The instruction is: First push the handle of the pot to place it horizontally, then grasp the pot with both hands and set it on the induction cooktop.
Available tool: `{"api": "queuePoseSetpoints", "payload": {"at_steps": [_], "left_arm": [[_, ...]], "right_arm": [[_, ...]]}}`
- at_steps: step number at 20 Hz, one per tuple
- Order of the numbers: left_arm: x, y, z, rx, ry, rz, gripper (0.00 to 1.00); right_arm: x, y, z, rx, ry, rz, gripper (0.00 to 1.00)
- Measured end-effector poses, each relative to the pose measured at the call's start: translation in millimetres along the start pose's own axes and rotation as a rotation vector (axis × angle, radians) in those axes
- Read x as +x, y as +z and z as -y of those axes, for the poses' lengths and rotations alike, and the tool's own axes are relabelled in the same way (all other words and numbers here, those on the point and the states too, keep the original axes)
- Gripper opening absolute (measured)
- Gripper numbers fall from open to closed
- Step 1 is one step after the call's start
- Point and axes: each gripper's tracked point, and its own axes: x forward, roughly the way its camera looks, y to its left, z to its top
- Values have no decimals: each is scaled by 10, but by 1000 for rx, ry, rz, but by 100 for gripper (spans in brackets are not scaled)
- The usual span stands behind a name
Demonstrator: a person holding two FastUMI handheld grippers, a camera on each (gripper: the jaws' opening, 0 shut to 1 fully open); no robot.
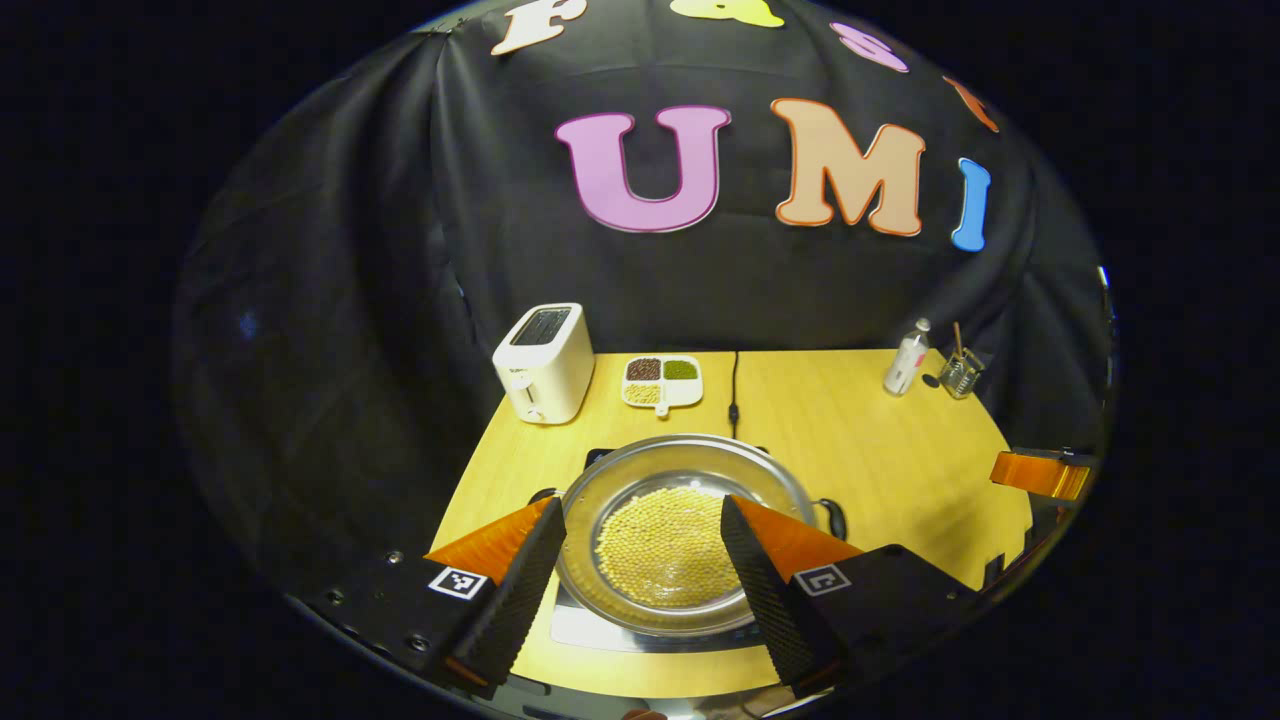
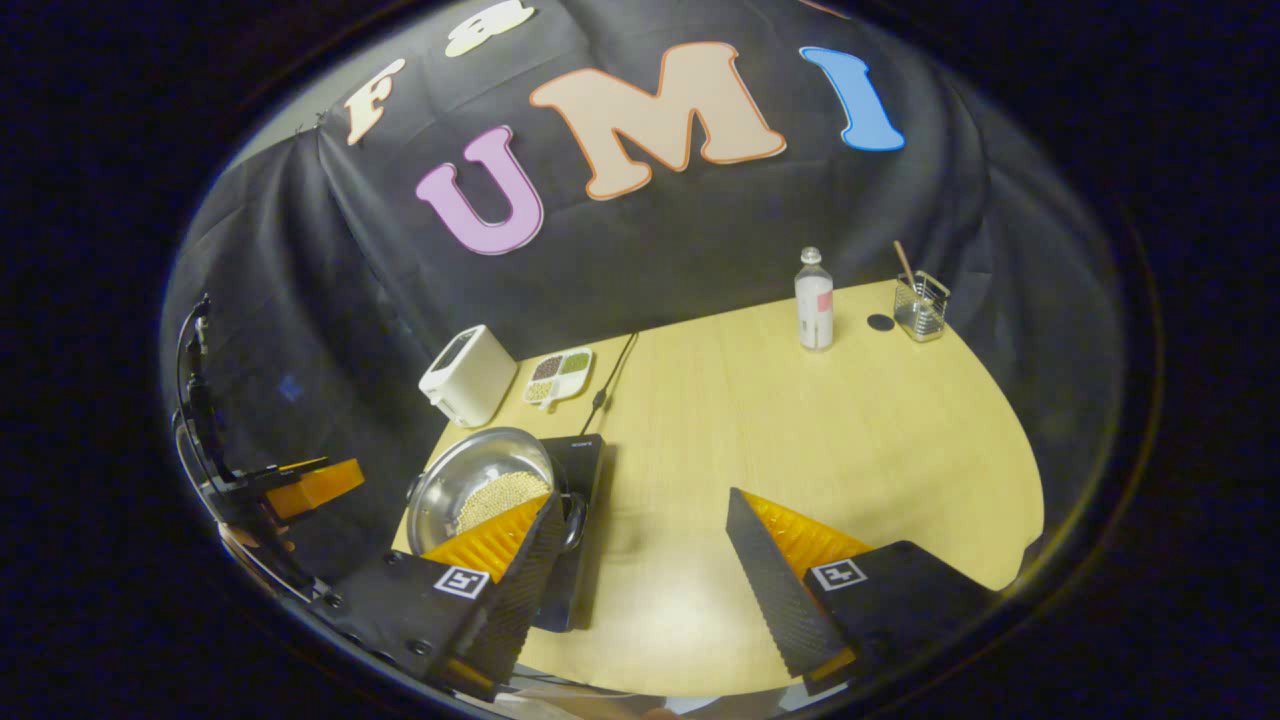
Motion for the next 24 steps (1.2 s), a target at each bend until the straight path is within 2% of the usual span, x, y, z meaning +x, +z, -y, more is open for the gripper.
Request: {"api": "queuePoseSetpoints", "payload": {"at_steps": [2, 7, 9, 10, 12, 15, 20, 22, 23, 24], "left_arm": [[-170, 142, 291, -6, -2, 42, 95], [-551, 646, 979, -31, 1, 238, 95], [-722, 832, 1177, -36, 23, 318, 95], [-793, 918, 1273, -46, 29, 365, 95], [-918, 1022, 1483, -70, 32, 443, 95], [-1066, 993, 1788, -109, 22, 488, 94], [-1223, 773, 2097, -204, 5, 517, 95], [-1275, 680, 2123, -197, 20, 539, 92], [-1289, 643, 2136, -183, 27, 542, 96], [-1275, 601, 2189, -172, 30, 546, 93]], "right_arm": [[-220, 260, 172, -29, 16, 54, 100], [-794, 894, 466, -119, 35, 218, 100], [-1018, 1092, 571, -173, 24, 296, 100], [-1132, 1156, 625, -202, 10, 326, 92], [-1322, 1256, 747, -263, -18, 391, 92], [-1689, 1313, 877, -314, -23, 446, 92], [-2122, 1377, 960, -284, 26, 549, 93], [-2240, 1326, 1090, -268, 28, 570, 93], [-2306, 1292, 1184, -265, 17, 573, 93], [-2347, 1260, 1274, -260, -1, 577, 92]]}}
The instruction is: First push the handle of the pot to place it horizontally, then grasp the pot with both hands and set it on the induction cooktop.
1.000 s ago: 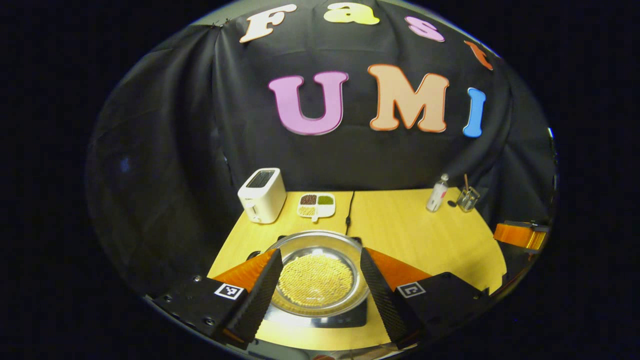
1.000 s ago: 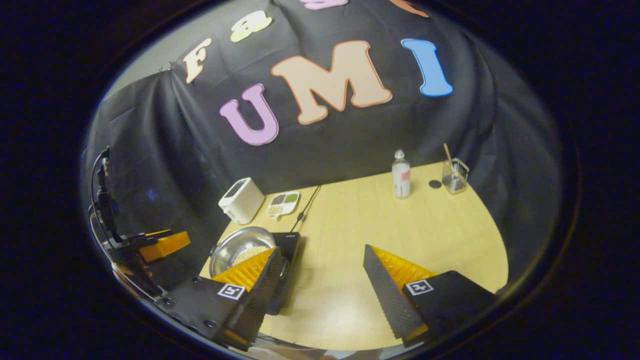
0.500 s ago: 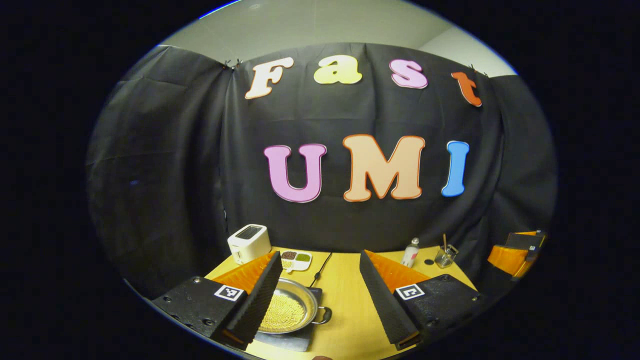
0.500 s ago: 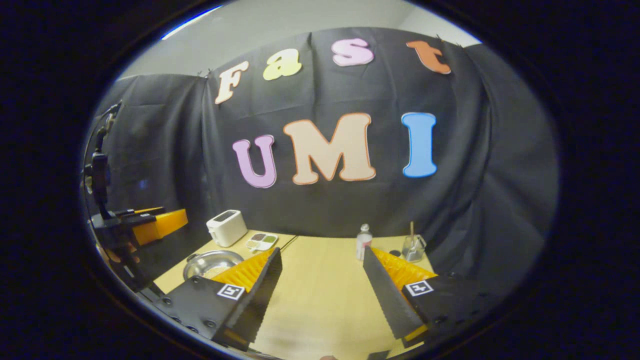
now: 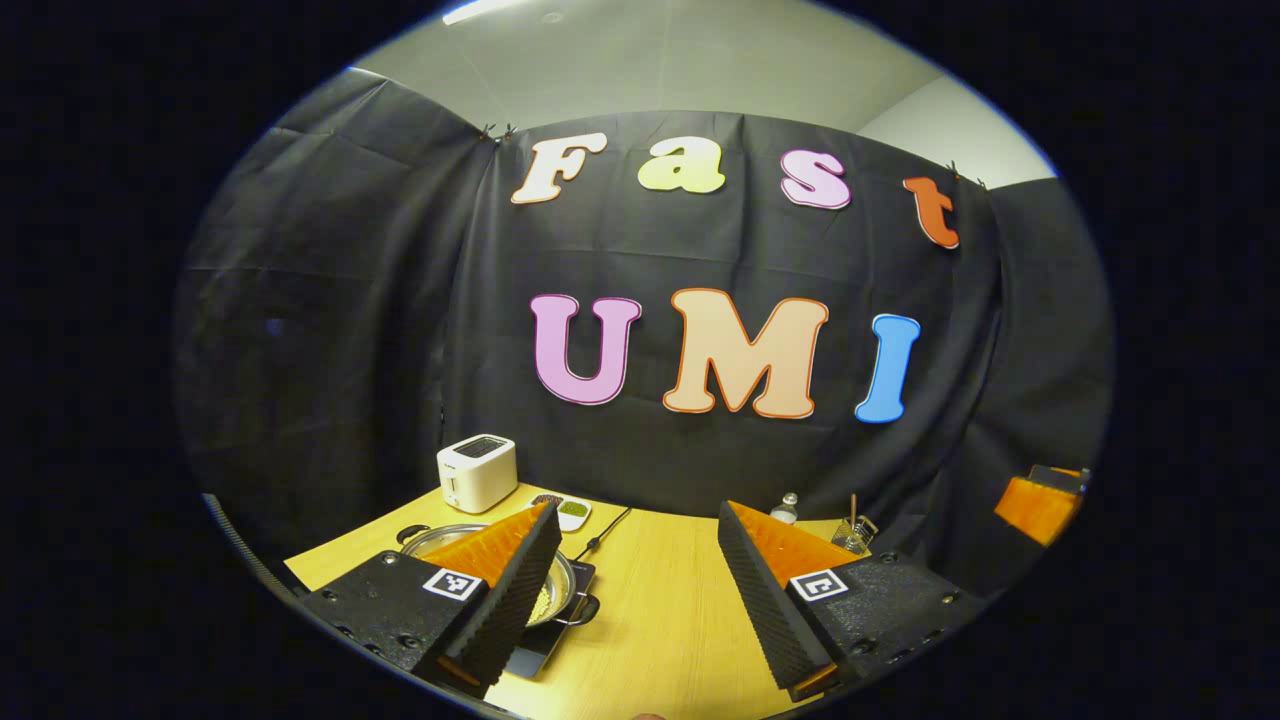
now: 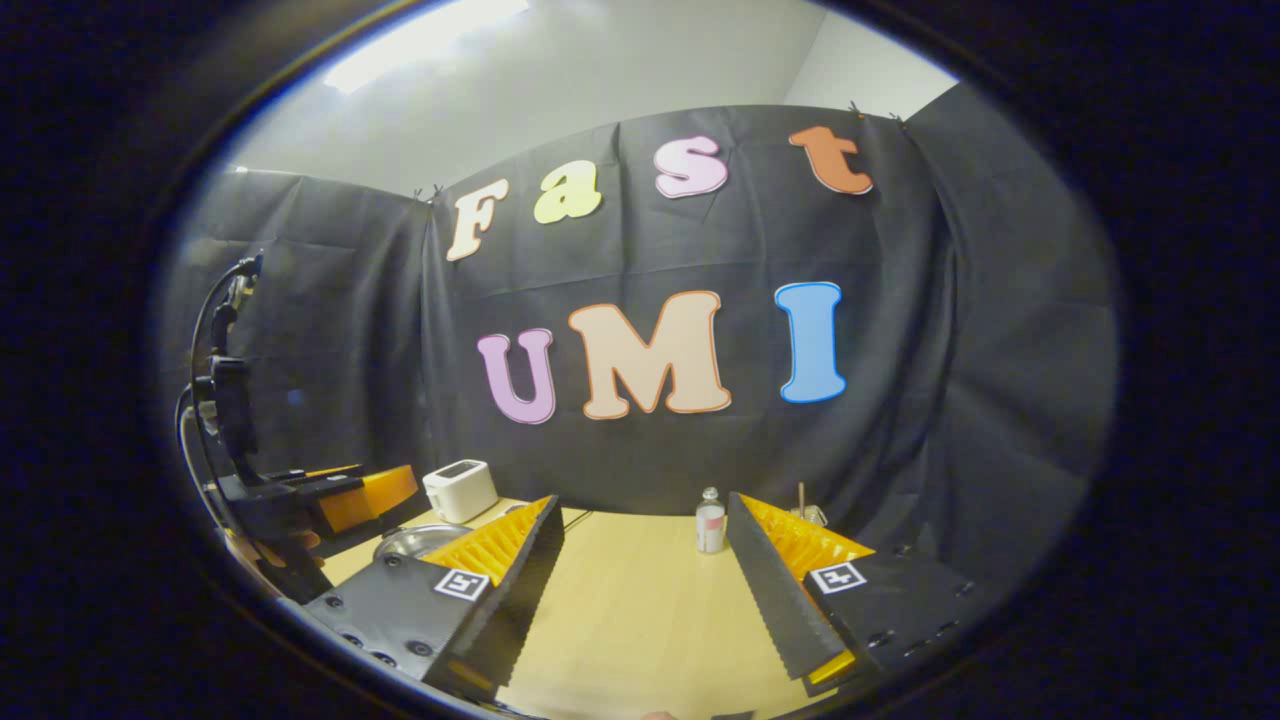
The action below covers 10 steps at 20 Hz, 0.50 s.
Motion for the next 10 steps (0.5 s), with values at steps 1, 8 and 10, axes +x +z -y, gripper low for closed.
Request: {"api": "queuePoseSetpoints", "payload": {"at_steps": [1, 8, 10], "left_arm": [[-9, -35, 35, 6, -4, 4, 96], [0, -55, 300, 48, -62, 11, 93], [9, -66, 345, 67, -72, 7, 96]], "right_arm": [[-50, -27, 79, 0, -18, -3, 92], [-216, -83, 396, 50, -97, -16, 93], [-235, -88, 453, 61, -114, -12, 93]]}}
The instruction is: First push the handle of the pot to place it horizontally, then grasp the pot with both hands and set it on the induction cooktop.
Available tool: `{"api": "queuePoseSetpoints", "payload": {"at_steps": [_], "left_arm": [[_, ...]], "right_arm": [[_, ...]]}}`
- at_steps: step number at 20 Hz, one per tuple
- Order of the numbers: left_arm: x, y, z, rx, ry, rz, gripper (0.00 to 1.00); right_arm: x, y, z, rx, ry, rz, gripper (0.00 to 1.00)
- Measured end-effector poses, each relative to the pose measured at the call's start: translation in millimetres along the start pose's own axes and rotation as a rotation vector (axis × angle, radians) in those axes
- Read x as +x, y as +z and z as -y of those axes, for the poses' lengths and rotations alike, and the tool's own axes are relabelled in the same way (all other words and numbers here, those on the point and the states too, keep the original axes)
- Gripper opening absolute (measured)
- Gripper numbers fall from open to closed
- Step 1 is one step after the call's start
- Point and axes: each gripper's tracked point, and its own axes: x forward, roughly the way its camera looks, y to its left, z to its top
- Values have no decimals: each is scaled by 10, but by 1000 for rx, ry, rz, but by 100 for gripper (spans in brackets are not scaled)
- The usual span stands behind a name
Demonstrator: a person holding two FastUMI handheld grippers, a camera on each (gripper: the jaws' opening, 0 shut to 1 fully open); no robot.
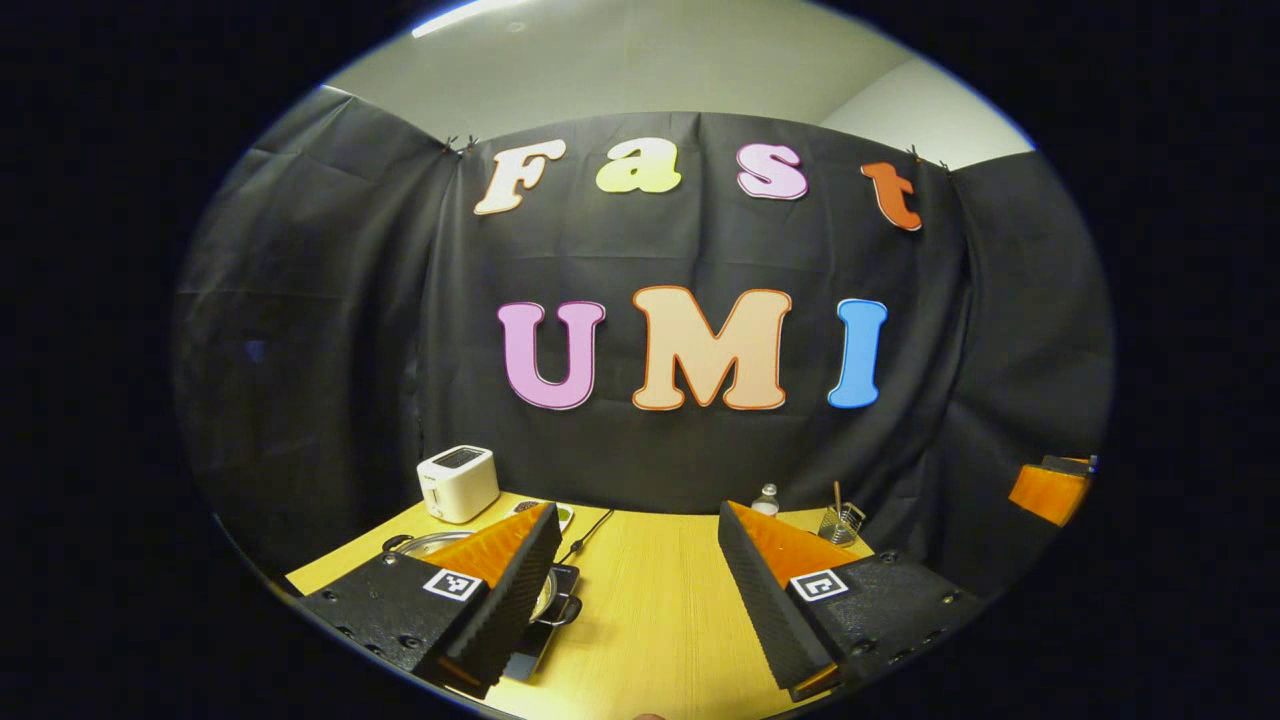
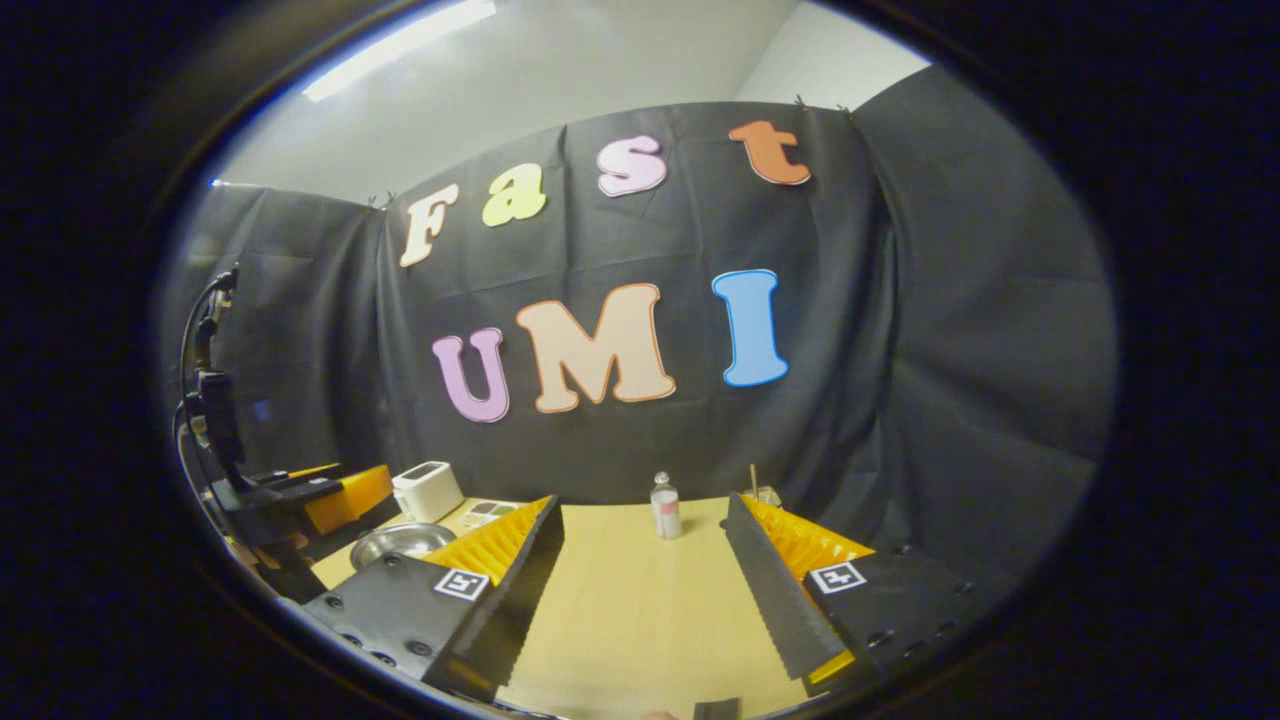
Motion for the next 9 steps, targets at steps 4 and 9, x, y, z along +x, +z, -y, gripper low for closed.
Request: {"api": "queuePoseSetpoints", "payload": {"at_steps": [4, 9], "left_arm": [[12, -29, 44, 7, -13, -13, 96], [24, -99, 85, -3, -17, -29, 96]], "right_arm": [[13, -45, 43, 10, -19, -6, 93], [66, -166, 79, 53, -18, -24, 93]]}}
